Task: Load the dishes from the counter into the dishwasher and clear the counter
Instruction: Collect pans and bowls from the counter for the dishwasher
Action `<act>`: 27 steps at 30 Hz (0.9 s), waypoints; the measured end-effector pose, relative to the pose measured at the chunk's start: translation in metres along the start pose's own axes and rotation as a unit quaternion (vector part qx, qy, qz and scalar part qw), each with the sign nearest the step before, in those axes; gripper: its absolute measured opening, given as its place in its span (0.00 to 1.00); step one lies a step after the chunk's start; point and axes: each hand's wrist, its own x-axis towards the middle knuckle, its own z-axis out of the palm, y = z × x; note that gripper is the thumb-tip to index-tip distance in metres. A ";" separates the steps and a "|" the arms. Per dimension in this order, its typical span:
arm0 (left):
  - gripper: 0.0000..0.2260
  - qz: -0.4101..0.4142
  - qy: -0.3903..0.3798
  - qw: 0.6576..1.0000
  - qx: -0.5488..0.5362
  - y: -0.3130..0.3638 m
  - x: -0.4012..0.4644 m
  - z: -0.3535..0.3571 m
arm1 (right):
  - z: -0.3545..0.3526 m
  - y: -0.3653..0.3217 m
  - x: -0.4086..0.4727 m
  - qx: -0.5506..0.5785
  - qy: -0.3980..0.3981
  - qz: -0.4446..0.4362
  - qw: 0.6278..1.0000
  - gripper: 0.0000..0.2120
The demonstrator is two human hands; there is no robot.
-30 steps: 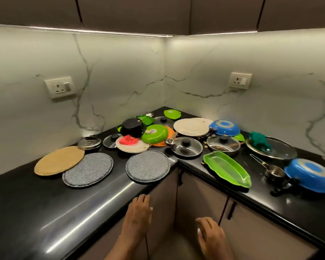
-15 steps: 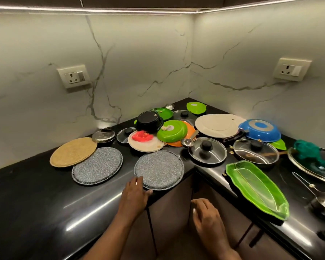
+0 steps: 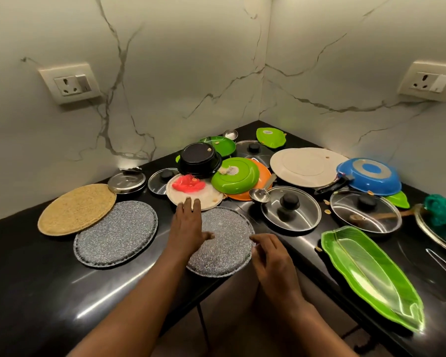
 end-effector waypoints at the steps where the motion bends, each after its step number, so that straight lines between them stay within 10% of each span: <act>1: 0.50 -0.002 -0.008 1.000 0.006 0.001 0.012 -0.001 | 0.004 0.002 0.013 0.007 -0.005 -0.008 1.000 0.12; 15: 0.56 -0.023 -0.231 0.966 0.110 -0.016 0.122 0.011 | 0.077 0.053 0.199 0.065 -0.071 -0.071 0.993 0.14; 27: 0.40 -0.066 -0.232 0.967 0.078 -0.014 0.131 0.020 | 0.163 0.043 0.356 -0.219 -0.260 -0.119 0.933 0.46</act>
